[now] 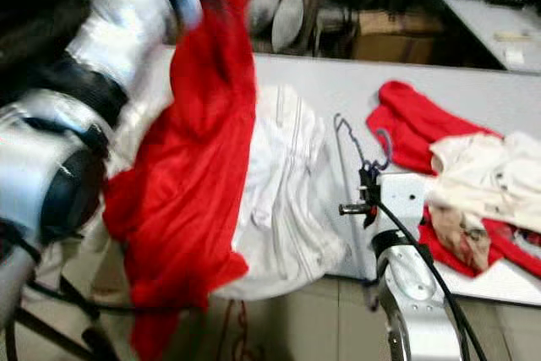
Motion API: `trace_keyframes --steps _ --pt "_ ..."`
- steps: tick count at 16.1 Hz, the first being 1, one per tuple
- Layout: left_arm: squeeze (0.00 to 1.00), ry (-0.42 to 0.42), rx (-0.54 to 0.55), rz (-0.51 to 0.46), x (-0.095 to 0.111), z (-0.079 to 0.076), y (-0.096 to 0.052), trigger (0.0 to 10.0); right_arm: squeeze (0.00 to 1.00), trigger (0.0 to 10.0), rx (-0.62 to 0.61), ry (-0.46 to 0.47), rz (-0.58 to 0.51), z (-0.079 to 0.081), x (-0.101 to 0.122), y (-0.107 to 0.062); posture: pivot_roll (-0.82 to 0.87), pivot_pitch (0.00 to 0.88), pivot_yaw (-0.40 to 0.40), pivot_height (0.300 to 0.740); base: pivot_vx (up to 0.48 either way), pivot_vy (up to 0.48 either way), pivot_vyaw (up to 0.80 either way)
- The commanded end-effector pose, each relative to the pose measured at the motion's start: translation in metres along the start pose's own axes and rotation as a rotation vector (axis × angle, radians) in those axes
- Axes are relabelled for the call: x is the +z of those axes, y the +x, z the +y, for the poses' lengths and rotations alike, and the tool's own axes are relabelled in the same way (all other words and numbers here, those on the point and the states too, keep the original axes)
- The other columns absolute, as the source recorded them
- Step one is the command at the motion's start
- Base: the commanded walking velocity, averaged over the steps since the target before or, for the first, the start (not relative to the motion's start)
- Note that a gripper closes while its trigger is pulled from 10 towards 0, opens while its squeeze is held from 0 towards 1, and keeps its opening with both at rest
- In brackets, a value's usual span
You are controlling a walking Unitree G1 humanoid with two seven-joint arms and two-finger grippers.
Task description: Hang hanger
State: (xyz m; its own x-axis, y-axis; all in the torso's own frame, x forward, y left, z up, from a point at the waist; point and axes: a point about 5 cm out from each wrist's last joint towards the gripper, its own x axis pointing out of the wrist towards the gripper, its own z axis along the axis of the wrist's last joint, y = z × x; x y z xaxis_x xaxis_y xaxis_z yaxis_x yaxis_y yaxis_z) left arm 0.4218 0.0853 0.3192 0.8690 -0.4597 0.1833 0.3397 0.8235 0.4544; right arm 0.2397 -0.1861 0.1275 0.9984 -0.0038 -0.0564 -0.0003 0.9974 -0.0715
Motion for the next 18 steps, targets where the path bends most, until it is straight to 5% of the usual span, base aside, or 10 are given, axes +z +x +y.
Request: trace_keyframes --steps 1,4,5,8,13,14,18 --pt "0.00 0.030 -0.056 0.148 -0.036 -0.006 -0.010 10.0 0.00 10.0 0.005 0.001 0.026 0.003 -0.003 0.000 -0.02 0.000 0.043 0.740 0.000 0.000 0.00" --pt "0.00 0.031 -0.163 0.266 -0.068 -0.021 -0.021 10.0 0.00 10.0 -0.002 0.000 0.036 -0.001 -0.004 -0.002 -0.01 0.000 0.038 0.740 0.000 0.000 0.00" --pt "1.00 0.018 -0.185 0.291 -0.073 -0.021 -0.024 10.0 0.00 10.0 0.001 -0.001 0.039 -0.001 -0.005 -0.002 -0.01 0.000 0.034 0.740 0.000 0.000 0.00" --pt "1.00 0.010 -0.231 0.353 -0.082 -0.015 -0.031 10.0 0.00 10.0 0.016 -0.002 0.045 0.002 -0.006 0.000 0.00 0.000 0.028 0.740 0.000 0.000 0.00" --pt "0.99 -0.086 -0.196 0.360 -0.088 0.029 -0.052 10.0 0.00 10.0 0.005 0.011 0.043 0.003 -0.006 0.000 0.00 0.000 0.037 0.740 0.000 0.000 0.00" --pt "0.00 -0.136 -0.196 0.337 -0.090 0.042 -0.061 10.0 0.00 10.0 0.002 0.031 0.033 0.002 -0.005 -0.001 0.00 0.000 0.042 0.740 0.000 0.000 0.00" --pt "0.00 -0.264 -0.175 0.169 -0.084 0.059 -0.074 10.0 0.00 10.0 0.018 0.041 -0.014 0.003 0.005 -0.006 0.00 0.000 0.058 0.740 0.000 0.000 0.00"
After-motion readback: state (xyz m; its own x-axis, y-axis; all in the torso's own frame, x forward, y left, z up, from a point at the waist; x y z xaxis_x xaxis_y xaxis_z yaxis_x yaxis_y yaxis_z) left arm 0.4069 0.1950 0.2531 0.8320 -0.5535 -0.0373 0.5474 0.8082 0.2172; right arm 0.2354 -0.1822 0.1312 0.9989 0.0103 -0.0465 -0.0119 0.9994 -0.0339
